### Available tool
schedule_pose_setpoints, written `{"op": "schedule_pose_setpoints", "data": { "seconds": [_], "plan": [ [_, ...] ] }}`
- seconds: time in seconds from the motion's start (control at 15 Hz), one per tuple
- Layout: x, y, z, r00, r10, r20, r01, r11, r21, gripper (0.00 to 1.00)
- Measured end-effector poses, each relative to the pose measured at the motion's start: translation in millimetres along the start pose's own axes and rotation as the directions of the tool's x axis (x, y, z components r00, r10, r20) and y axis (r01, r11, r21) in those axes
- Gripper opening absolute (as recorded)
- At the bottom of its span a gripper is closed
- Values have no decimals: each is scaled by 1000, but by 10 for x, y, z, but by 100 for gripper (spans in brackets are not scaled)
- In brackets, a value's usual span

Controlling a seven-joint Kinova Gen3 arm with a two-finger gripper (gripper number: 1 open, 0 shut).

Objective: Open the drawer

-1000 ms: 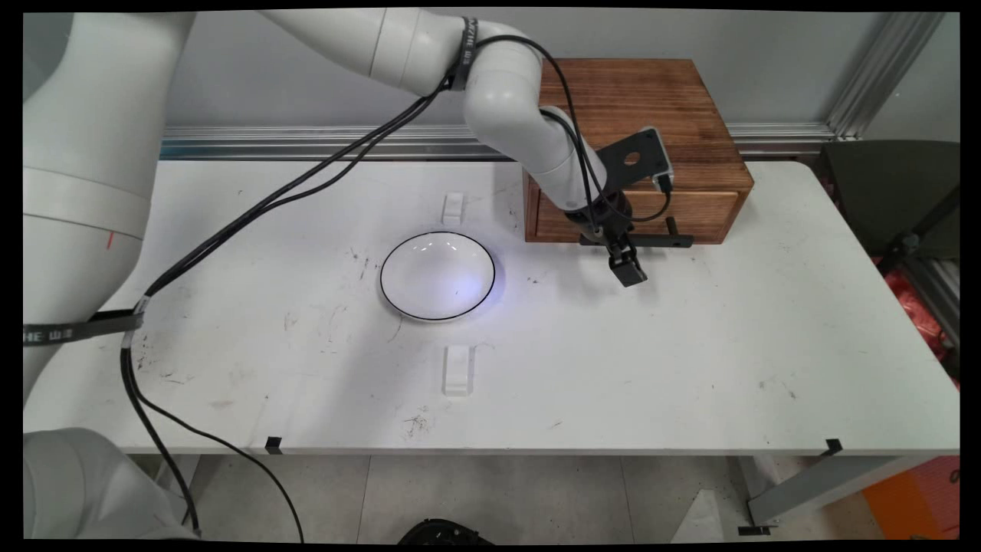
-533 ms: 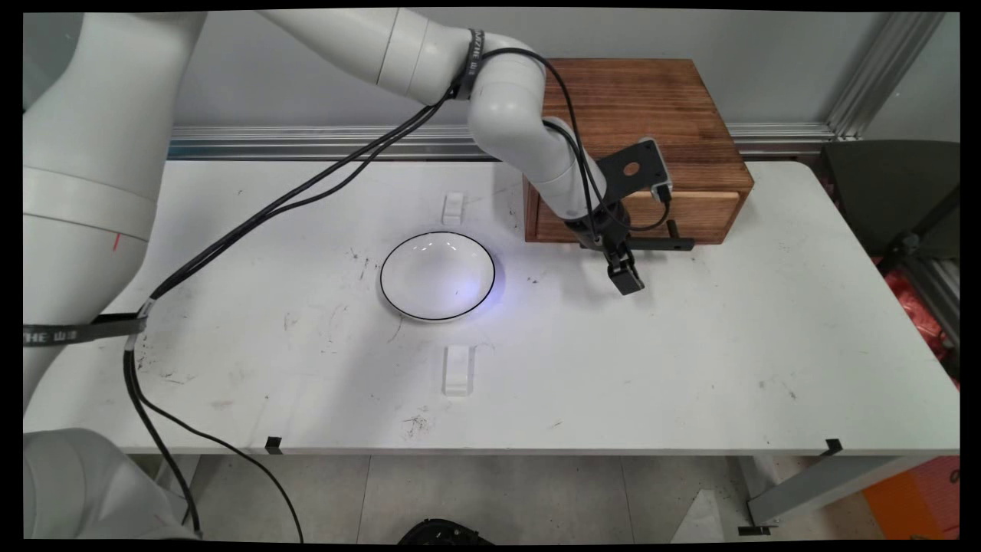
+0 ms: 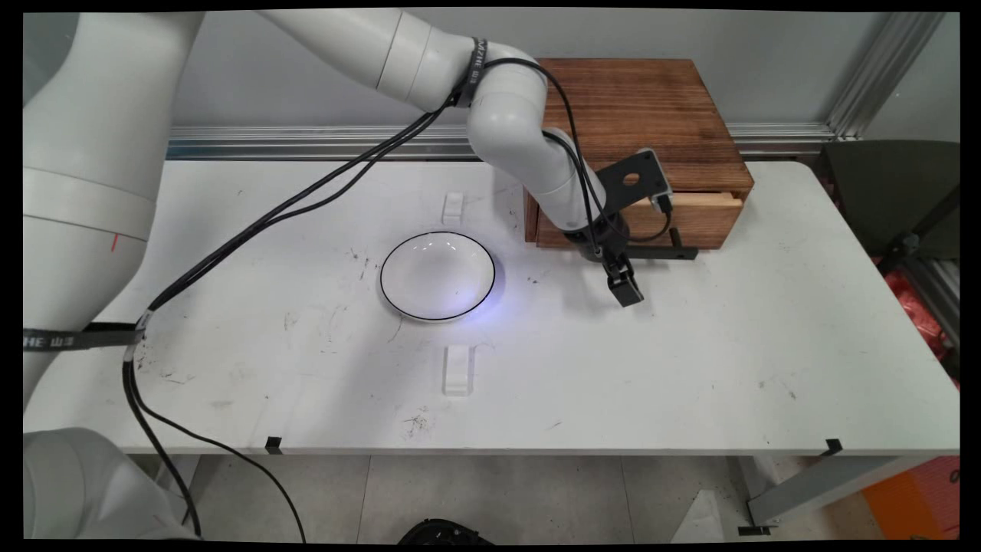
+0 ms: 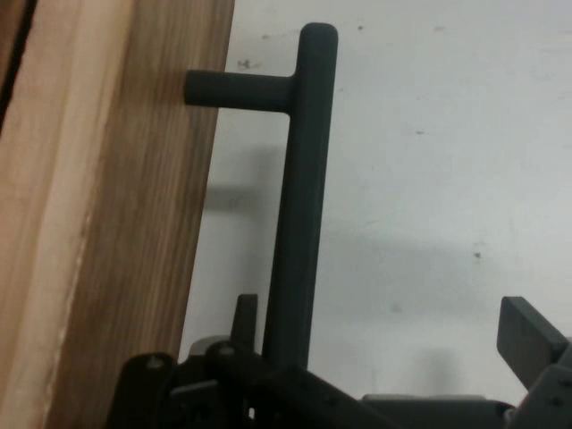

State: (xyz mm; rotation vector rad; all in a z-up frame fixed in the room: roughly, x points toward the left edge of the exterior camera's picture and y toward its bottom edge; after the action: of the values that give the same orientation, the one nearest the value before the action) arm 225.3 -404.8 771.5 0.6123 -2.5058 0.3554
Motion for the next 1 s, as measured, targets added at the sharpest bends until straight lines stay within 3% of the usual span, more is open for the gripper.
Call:
{"op": "schedule_pose_setpoints", "data": {
  "seconds": [1.0],
  "plan": [
    [-17, 487, -106, 998, -59, 17, 60, 996, -60, 100]
  ]
}}
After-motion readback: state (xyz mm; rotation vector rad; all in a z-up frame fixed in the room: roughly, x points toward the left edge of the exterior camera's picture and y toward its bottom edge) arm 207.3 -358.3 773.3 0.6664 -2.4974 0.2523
